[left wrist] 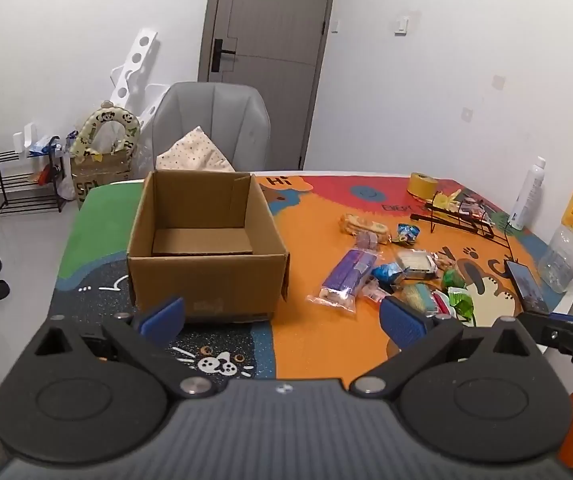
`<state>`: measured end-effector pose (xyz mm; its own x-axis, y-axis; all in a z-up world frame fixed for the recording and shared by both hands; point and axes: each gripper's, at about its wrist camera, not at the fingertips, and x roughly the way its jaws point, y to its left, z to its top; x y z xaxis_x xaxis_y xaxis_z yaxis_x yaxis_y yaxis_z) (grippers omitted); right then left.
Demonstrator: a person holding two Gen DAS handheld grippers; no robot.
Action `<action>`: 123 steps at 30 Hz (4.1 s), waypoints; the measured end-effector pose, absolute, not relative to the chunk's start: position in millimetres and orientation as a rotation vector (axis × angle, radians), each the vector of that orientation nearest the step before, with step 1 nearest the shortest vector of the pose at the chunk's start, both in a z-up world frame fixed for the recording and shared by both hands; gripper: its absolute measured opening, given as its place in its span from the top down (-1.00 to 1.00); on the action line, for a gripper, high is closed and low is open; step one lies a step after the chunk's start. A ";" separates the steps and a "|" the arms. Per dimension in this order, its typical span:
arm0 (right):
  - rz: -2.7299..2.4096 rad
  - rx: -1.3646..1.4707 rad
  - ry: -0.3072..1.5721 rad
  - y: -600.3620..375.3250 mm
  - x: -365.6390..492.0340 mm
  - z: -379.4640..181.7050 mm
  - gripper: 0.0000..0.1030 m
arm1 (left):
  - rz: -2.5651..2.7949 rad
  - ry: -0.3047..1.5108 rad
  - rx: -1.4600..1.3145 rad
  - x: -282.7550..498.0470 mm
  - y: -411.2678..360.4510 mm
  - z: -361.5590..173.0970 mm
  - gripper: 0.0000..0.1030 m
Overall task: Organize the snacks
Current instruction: 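Move both grippers toward the snack pile on the table, then grasp the purple wrapped bar with the left gripper while the right grasps the green-wrapped candy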
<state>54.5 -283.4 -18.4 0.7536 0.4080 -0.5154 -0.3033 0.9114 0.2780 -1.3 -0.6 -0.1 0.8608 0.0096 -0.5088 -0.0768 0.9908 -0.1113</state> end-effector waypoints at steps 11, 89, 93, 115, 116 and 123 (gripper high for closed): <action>0.380 0.152 0.594 -278.7 52.6 -16.5 -1.00 | -0.011 0.591 -0.163 -7.2 4.0 -4.4 -1.00; 0.273 0.094 0.548 -289.8 57.1 -19.7 -1.00 | -0.102 0.591 -0.131 18.9 -36.3 -14.9 -1.00; 0.282 0.111 0.538 -296.7 61.7 -22.3 -1.00 | -0.122 0.602 -0.116 31.7 -48.5 -20.0 -1.00; 0.282 0.258 0.616 -347.8 125.2 -64.9 -0.90 | -0.186 0.626 -0.081 100.2 -91.8 -41.5 -0.86; 0.280 0.270 0.621 -350.8 128.8 -67.6 -0.90 | -0.183 0.630 -0.080 104.1 -93.3 -42.7 -0.81; 0.297 0.306 0.654 -357.7 154.3 -81.8 -0.70 | -0.167 0.669 -0.086 137.1 -95.4 -53.2 -0.58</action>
<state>154.3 -357.7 -81.8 0.7551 0.3630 -0.5460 -0.1729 0.9135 0.3681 137.1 -95.4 -53.2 0.7718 -0.1818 -0.6093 0.1266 0.9830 -0.1330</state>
